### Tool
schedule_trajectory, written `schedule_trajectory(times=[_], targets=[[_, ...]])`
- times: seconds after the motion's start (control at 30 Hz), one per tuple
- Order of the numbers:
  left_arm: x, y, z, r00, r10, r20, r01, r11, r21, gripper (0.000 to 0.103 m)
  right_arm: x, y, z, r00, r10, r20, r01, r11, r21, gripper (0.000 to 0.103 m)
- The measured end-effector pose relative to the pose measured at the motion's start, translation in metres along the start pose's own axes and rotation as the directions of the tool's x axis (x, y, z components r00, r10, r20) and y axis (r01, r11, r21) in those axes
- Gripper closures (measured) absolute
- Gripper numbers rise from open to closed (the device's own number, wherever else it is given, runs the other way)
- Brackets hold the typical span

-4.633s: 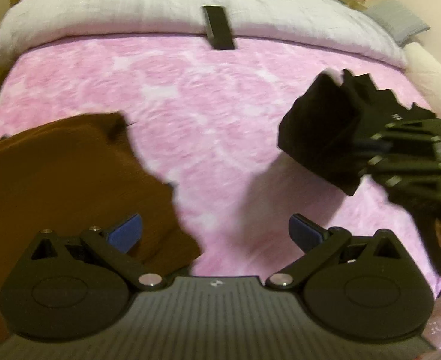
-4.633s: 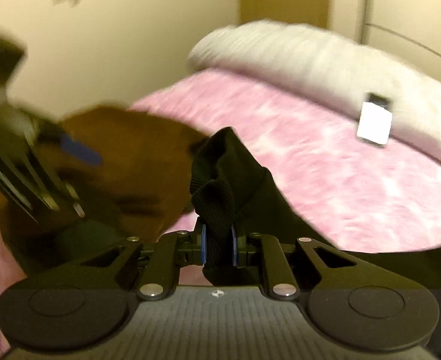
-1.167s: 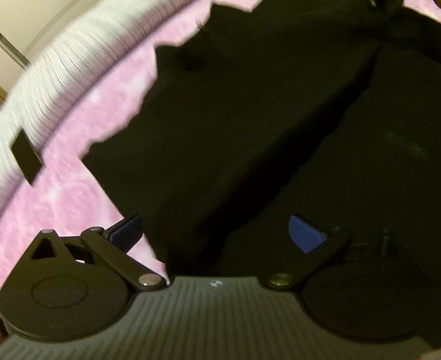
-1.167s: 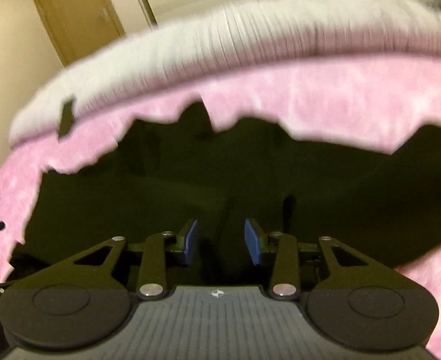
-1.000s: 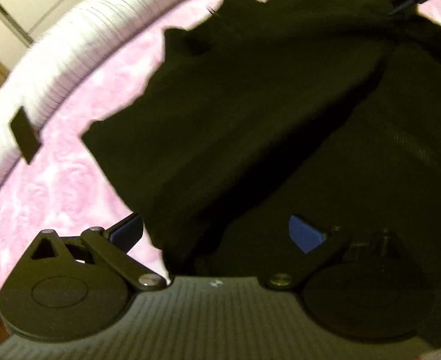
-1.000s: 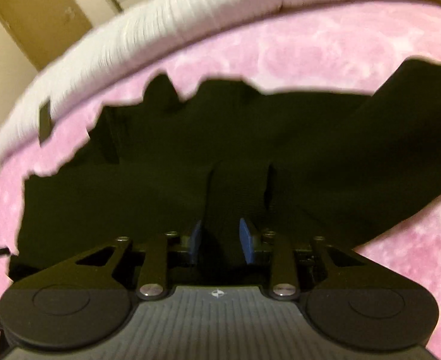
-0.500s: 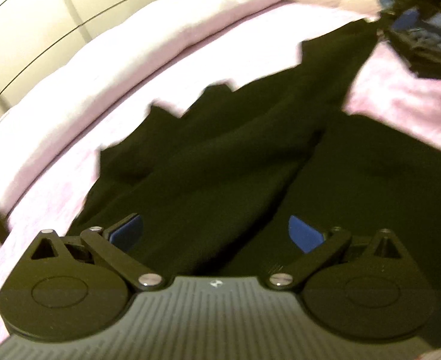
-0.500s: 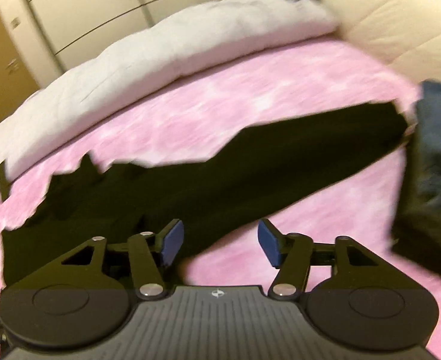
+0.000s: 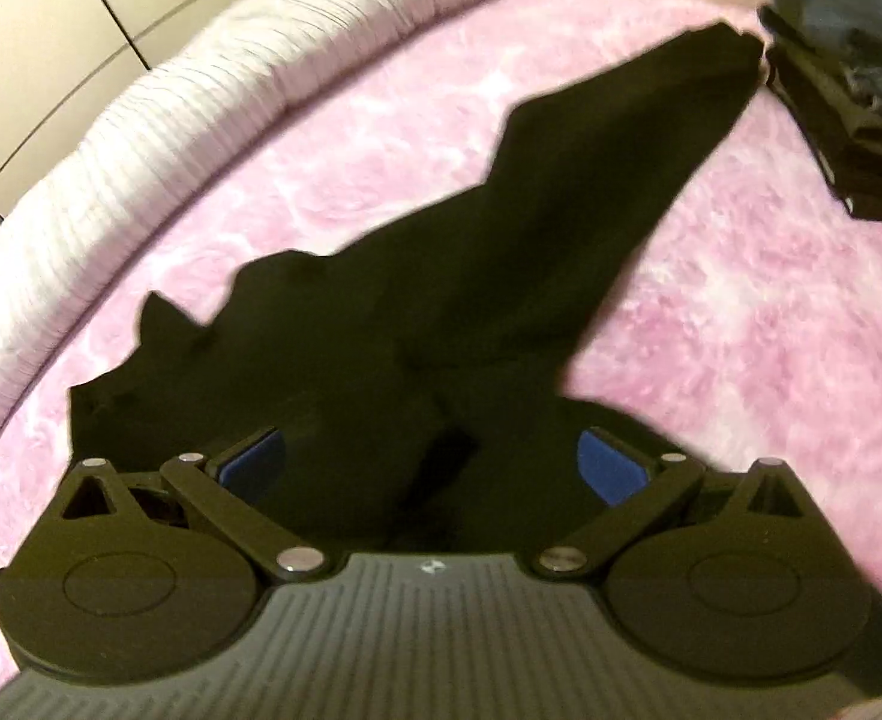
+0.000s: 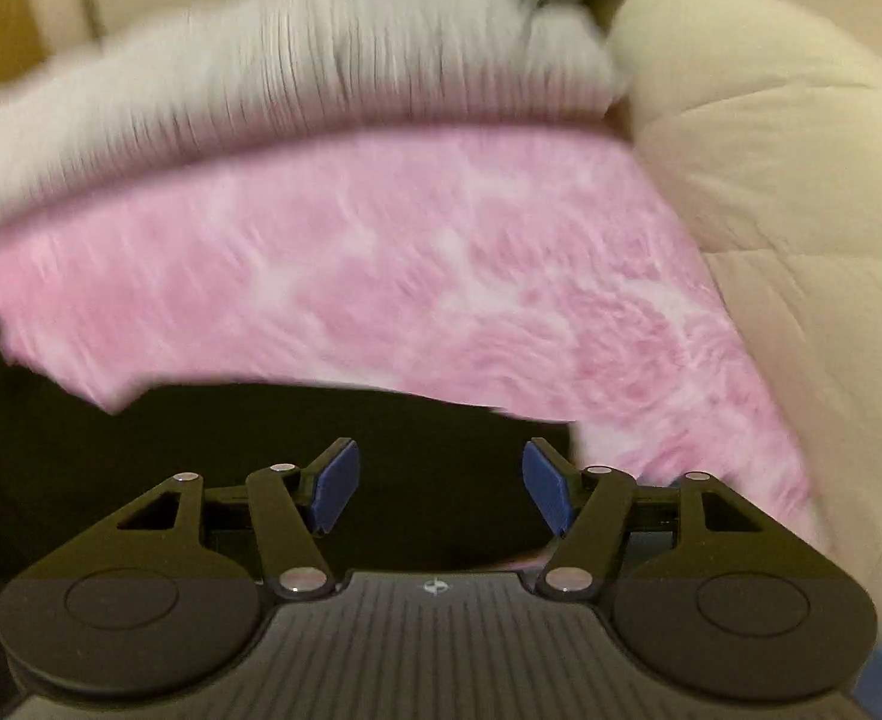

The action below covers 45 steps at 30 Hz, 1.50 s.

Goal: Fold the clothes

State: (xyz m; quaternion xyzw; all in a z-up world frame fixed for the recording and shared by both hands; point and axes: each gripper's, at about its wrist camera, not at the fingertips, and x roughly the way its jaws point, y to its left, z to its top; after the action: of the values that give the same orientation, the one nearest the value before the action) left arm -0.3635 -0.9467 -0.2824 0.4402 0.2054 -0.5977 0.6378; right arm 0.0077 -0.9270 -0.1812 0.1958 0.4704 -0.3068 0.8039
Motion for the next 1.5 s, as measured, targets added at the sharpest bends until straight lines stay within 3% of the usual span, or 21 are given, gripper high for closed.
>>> schedule_trajectory(times=[0.07, 0.13, 0.2, 0.33, 0.47, 0.7, 0.8, 0.83, 1.0, 1.1, 1.33, 1.43, 1.5], targets=[[0.009, -0.006, 0.019, 1.000, -0.019, 0.006, 0.019, 1.000, 0.008, 0.000, 0.018, -0.052, 0.024, 0.996, 0.056, -0.075, -0.063, 0.992, -0.107, 0.040], [0.021, -0.009, 0.040, 0.999, -0.042, 0.015, 0.042, 0.999, 0.009, 0.001, 0.037, -0.072, 0.037, 0.982, 0.106, -0.158, -0.138, 0.969, -0.206, 0.040], [0.030, -0.003, 0.062, 0.996, -0.081, 0.040, 0.082, 0.996, -0.019, 0.001, 0.058, -0.079, 0.041, 0.962, 0.141, -0.234, -0.211, 0.926, -0.312, 0.040], [0.046, 0.000, 0.102, 0.982, -0.157, 0.108, 0.168, 0.980, -0.103, 0.001, 0.095, -0.077, 0.037, 0.930, 0.114, -0.350, -0.277, 0.842, -0.463, 0.040], [0.055, -0.009, 0.118, 0.974, -0.182, 0.139, 0.201, 0.969, -0.142, 0.001, 0.127, -0.089, 0.039, 0.895, 0.126, -0.428, -0.326, 0.839, -0.436, 0.040], [0.057, -0.013, 0.110, 0.980, -0.179, 0.080, 0.192, 0.963, -0.188, 0.001, 0.154, -0.099, 0.046, 0.819, 0.217, -0.532, -0.455, 0.810, -0.369, 0.041], [0.053, -0.016, 0.108, 0.983, -0.173, 0.066, 0.182, 0.968, -0.171, 0.001, 0.149, -0.105, 0.055, 0.804, 0.242, -0.543, -0.473, 0.813, -0.339, 0.073], [0.053, -0.016, 0.108, 0.983, -0.174, 0.063, 0.182, 0.969, -0.167, 0.001, 0.143, -0.106, 0.059, 0.801, 0.250, -0.544, -0.481, 0.810, -0.335, 0.091], [0.064, -0.018, 0.109, 0.981, -0.191, 0.033, 0.194, 0.970, -0.148, 0.001, 0.100, -0.100, 0.085, 0.829, 0.277, -0.486, -0.464, 0.825, -0.323, 0.093], [0.073, -0.020, 0.109, 0.971, -0.239, 0.019, 0.239, 0.958, -0.157, 0.001, 0.058, -0.092, 0.095, 0.844, 0.308, -0.440, -0.469, 0.822, -0.323, 0.093], [0.088, -0.011, 0.092, 0.974, -0.226, 0.018, 0.224, 0.952, -0.210, 0.001, -0.035, -0.046, 0.109, 0.847, 0.361, -0.390, -0.495, 0.802, -0.333, 0.094], [0.065, 0.002, 0.079, 0.973, -0.215, 0.080, 0.229, 0.939, -0.256, 0.001, -0.075, -0.027, 0.114, 0.875, 0.331, -0.354, -0.458, 0.803, -0.381, 0.094], [0.056, 0.013, 0.063, 0.971, -0.221, 0.095, 0.238, 0.934, -0.267, 0.000, -0.096, -0.021, 0.113, 0.902, 0.280, -0.329, -0.401, 0.824, -0.401, 0.095]])
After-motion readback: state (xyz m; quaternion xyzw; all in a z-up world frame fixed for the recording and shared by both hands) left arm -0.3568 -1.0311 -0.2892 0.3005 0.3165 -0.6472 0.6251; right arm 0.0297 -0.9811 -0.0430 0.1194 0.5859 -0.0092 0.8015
